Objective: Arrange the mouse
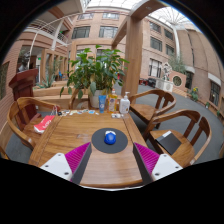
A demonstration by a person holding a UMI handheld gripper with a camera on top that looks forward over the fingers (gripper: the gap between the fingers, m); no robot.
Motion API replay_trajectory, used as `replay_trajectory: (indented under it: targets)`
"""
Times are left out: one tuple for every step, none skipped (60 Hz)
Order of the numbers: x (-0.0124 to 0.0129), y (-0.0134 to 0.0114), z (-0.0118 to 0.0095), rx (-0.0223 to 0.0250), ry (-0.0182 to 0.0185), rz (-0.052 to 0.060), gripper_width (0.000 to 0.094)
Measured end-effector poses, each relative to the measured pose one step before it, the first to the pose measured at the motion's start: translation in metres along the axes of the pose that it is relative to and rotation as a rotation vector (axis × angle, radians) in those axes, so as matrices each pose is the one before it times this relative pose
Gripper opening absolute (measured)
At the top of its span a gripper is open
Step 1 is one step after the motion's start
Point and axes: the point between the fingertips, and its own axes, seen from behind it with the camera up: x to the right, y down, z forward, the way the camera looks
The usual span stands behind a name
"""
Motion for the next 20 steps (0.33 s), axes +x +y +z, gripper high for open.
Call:
replay_trajectory:
  targets:
    - [-0.00003, 0.00133, -0.00298, -0.00086, -0.0003, -0.0007, 0.0853]
    - [-0.0001, 0.00108, -0.00278, -0.00045, -0.00092, -0.0011, 0.0853]
    - [-0.00009, 0.00093, -0.00282, -0.00015, -0.00136, -0.0012, 0.0854]
    - [-0.00017, 0.00091, -0.00217, 0.00033, -0.00164, -0.0007, 0.0855]
    - [-0.00014, 0.0007, -0.00236, 0.00056, -0.00225, 0.0004, 0.0853]
    - [-0.00056, 0.00073, -0.00164, -0.00005, -0.00208, 0.0011, 0.0853]
    - [-0.0011, 0.00187, -0.00113, 0.00027, -0.00151, 0.0001, 0.0854]
    - [-0.00046, 0.00004, -0.00129, -0.00135, -0.00119, -0.0002, 0.0854]
    - [-0.00045, 0.00019, -0.00111, -0.00018, -0.00057, -0.0019, 0.0854]
    - [-0.00021, 0.00019, -0.00098, 0.00014, 0.00007, -0.003, 0.0854]
    - [-0.00045, 0.0003, -0.00098, 0.00041, 0.00007, -0.003, 0.0855]
    - [-0.00027, 0.00021, -0.00084, 0.00073, -0.00008, -0.0024, 0.0855]
    - [-0.00068, 0.00155, 0.00006, 0.00163, -0.00023, -0.0011, 0.0852]
    - [-0.00095, 0.00046, -0.00074, -0.00069, -0.00166, -0.0002, 0.0854]
    - [-0.00093, 0.00003, -0.00079, -0.00078, -0.00117, -0.0005, 0.0854]
    - [-0.00074, 0.00033, -0.0007, -0.00039, -0.0002, -0.0015, 0.0856]
    - [-0.00065, 0.00019, -0.00066, -0.00118, 0.00067, -0.0023, 0.0853]
    - [-0.0002, 0.00056, -0.00009, -0.00207, 0.00095, -0.002, 0.0853]
    - [0.00006, 0.00074, 0.00015, -0.00257, 0.00047, -0.0014, 0.0853]
    - [-0.00006, 0.00065, 0.00024, -0.00277, 0.00024, -0.0002, 0.0853]
